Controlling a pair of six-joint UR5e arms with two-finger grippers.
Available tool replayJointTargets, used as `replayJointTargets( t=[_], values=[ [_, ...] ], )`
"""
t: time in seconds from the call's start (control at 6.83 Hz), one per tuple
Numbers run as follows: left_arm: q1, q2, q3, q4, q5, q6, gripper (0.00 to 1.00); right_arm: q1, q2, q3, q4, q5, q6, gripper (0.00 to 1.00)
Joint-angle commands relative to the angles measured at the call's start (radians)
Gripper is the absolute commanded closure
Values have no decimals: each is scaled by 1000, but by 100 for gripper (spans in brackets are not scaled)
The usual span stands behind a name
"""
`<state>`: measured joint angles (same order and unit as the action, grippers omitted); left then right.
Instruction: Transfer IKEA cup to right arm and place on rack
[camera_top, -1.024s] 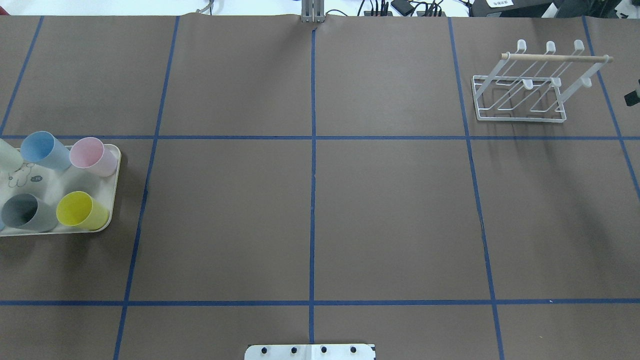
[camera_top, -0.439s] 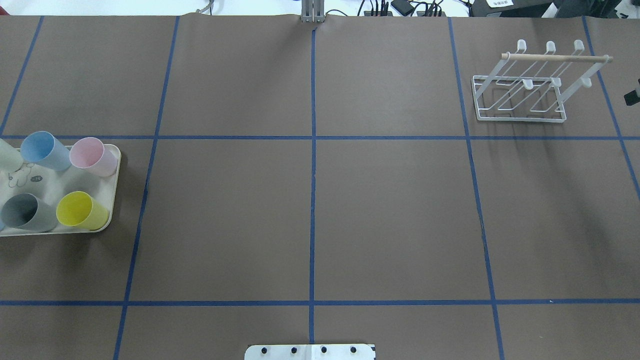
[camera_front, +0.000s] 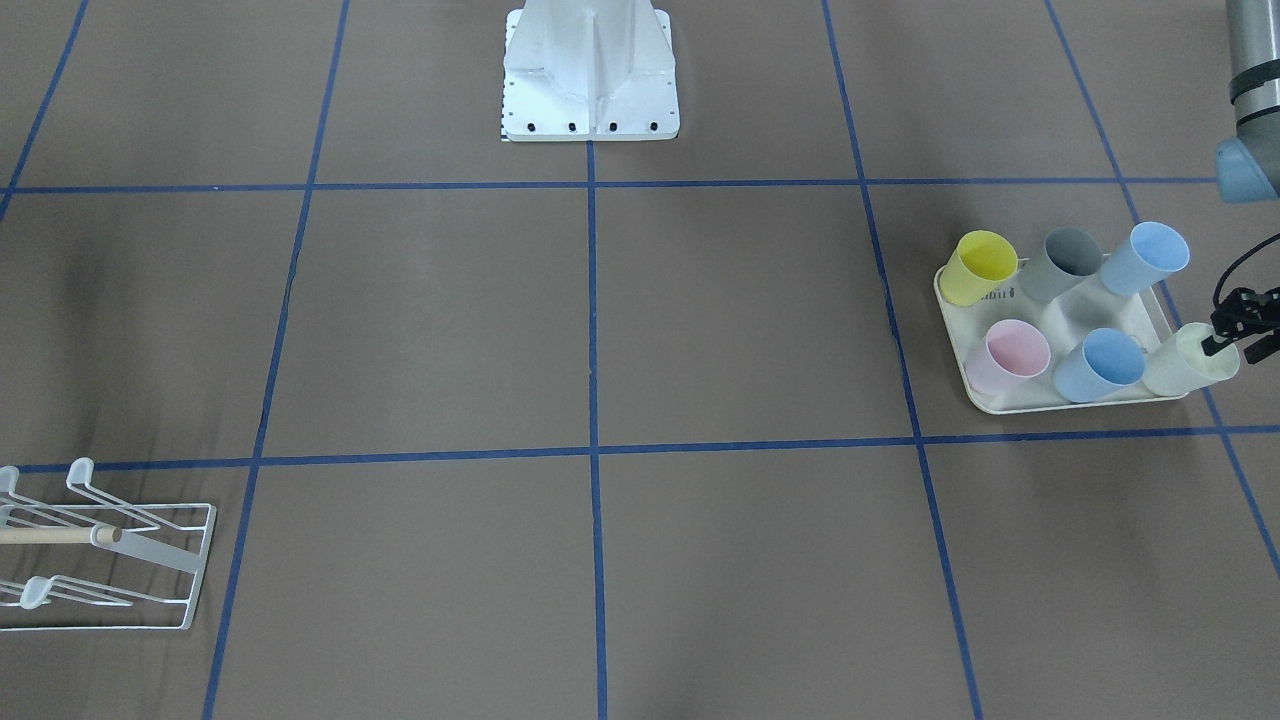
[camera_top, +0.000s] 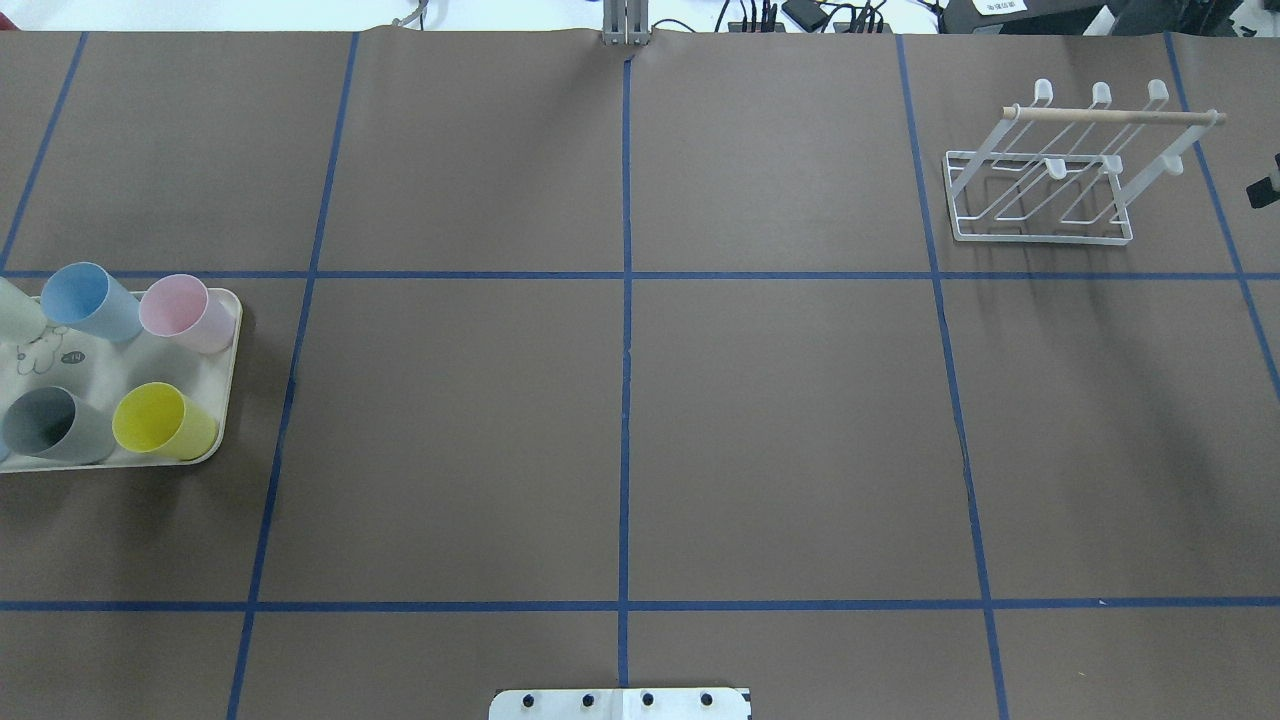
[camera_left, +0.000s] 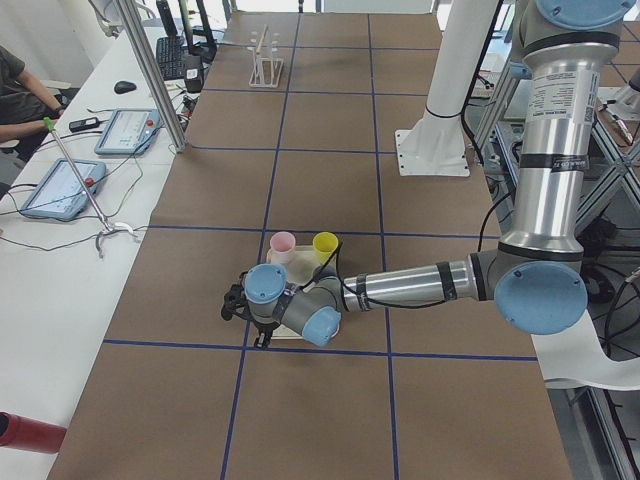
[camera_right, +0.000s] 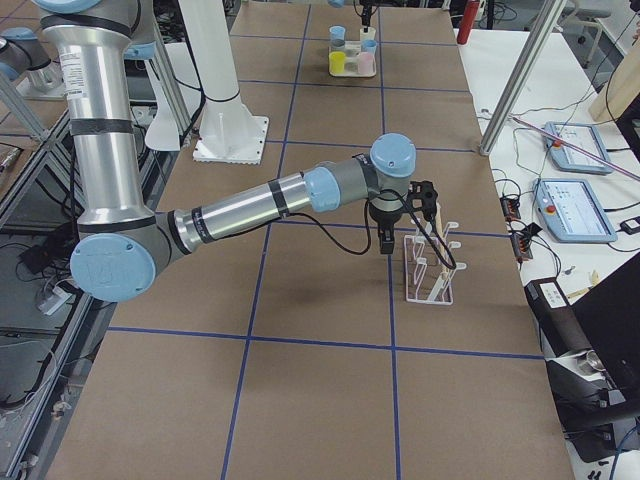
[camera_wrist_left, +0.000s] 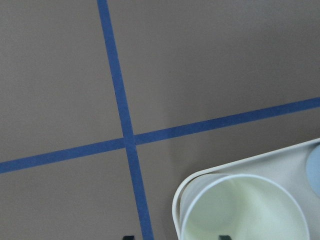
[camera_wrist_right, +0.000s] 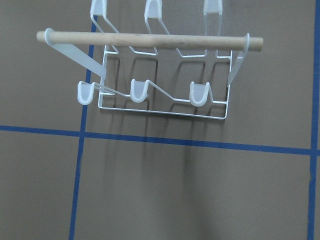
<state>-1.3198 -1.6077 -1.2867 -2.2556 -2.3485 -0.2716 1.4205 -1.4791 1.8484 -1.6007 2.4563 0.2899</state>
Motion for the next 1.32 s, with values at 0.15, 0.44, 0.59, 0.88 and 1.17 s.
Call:
replayJointTargets(
  t=[0.15,0.44,0.59,0.88,1.17],
  values=[
    [1,0,-2,1,-2,-3,91,2,0,0,-1,16,0,0],
    [-6,3,-35,1,-17,-6,100,2,-1,0,-1,20,0,0],
    [-10,24,-83,13,-56,-5,100,2,-1,9,-2,20,0,0],
    [-170,12,-126,24,-57,-6,100,3,-1,29,1,18,0,0],
    [-243,-114,-122,118,42,-14,100,3,-12,38,-1,-2,0,0]
  ],
)
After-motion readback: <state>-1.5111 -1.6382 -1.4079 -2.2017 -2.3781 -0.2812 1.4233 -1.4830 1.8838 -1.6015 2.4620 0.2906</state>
